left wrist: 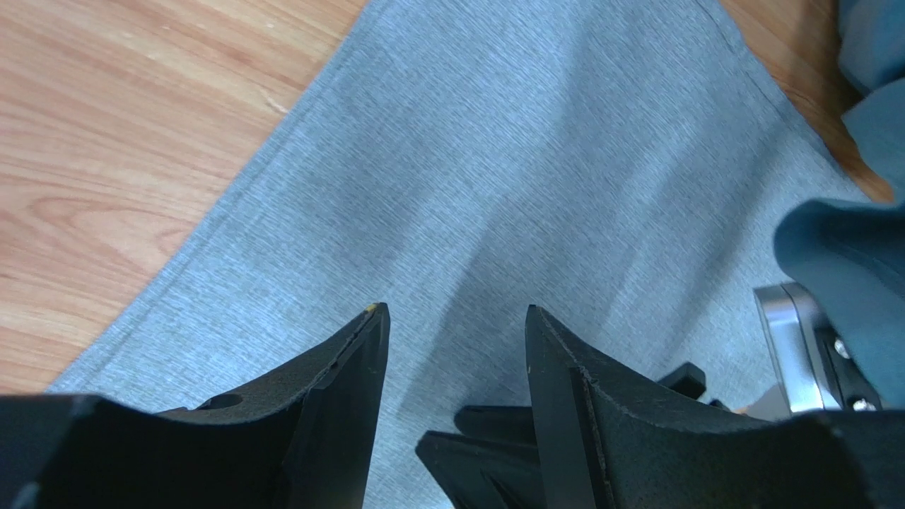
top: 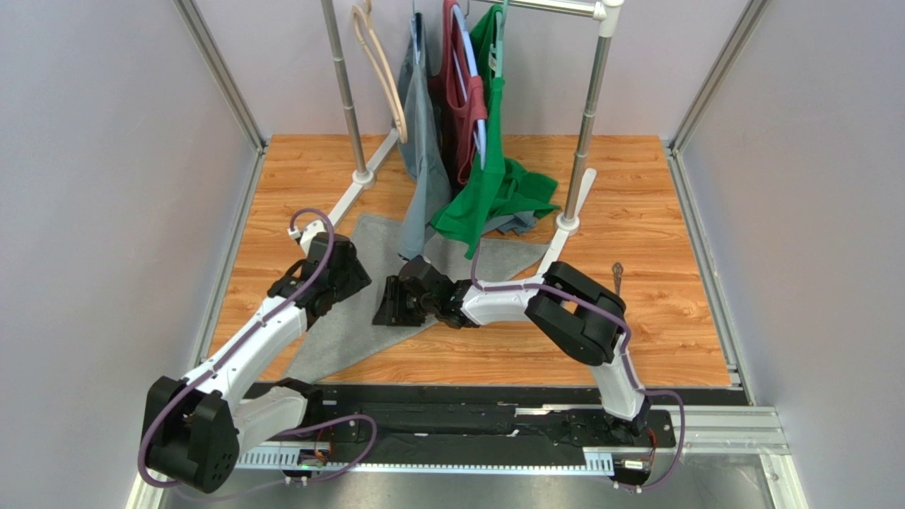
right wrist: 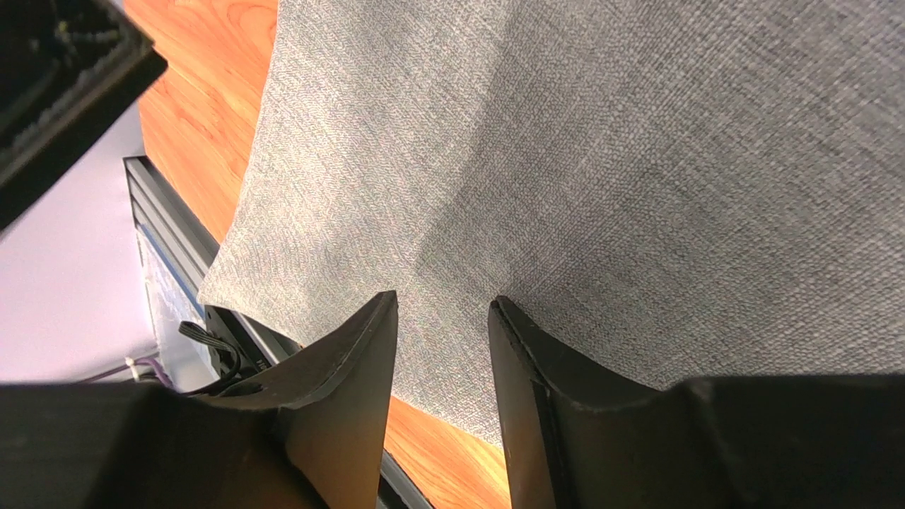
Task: Fold the napkin, place the utensils inside, and roll it up
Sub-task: Adjust the napkin at the center of the board.
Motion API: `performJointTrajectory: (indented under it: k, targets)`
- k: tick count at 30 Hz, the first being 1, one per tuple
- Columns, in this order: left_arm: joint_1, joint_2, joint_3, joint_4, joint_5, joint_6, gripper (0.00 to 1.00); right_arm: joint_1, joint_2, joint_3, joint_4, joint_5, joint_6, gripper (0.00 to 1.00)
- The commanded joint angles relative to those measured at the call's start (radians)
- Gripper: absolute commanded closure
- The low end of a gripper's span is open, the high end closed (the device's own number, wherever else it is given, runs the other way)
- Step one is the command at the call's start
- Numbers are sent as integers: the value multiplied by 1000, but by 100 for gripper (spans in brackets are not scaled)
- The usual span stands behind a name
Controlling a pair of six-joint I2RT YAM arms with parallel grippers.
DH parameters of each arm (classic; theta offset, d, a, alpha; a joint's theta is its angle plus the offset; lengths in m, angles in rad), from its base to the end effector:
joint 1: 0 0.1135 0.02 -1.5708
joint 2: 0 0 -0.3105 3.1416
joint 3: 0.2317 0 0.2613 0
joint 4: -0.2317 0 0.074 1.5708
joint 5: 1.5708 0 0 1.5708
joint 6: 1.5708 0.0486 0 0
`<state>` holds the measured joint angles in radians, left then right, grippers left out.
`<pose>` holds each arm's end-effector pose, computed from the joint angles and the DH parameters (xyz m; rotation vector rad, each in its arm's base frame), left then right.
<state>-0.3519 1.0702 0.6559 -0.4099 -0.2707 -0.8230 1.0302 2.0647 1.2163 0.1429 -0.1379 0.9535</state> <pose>0.2016 -0.0602 0.2498 -0.6750 2.2718 -0.2455 0.2379 0.4093 0.1566 -0.1800 2.5592 1.0881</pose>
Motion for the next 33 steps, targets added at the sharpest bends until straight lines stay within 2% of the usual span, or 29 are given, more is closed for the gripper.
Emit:
performJointTrajectory:
  k: [1, 5, 7, 8, 9, 12, 17, 22, 27, 33]
  targets:
    - [27, -33, -10, -3, 50, 51, 40, 4, -27, -10, -2, 75, -83, 56]
    - [27, -1, -29, 34, 105, 25, 40, 19, -219, -89, -57, 136, -246, 54]
    - [22, 49, -33, 78, 128, 12, 40, 19, -296, -139, -72, 234, -291, 53]
    - [18, 95, -30, 92, 136, 1, 40, 18, -328, -193, -86, 262, -341, 47]
    - [10, 120, -16, 109, 136, -1, 40, 14, -386, -211, -97, 330, -364, 45]
    - [-27, 220, 34, 123, 136, -11, 40, -24, -434, -264, -118, 400, -449, 39]
    - [-39, 304, 59, 157, 110, -68, 40, -180, -405, -284, -49, 347, -541, 40]
    - [-32, 332, 41, 181, 113, -110, 39, -289, -293, -232, 0, 258, -590, 41]
    - [-15, 369, 36, 218, 149, -123, 39, -306, -232, -215, -17, 235, -588, 43]
    - [27, 407, 102, 194, 162, -94, 39, -300, -216, -261, -68, 225, -451, 44]
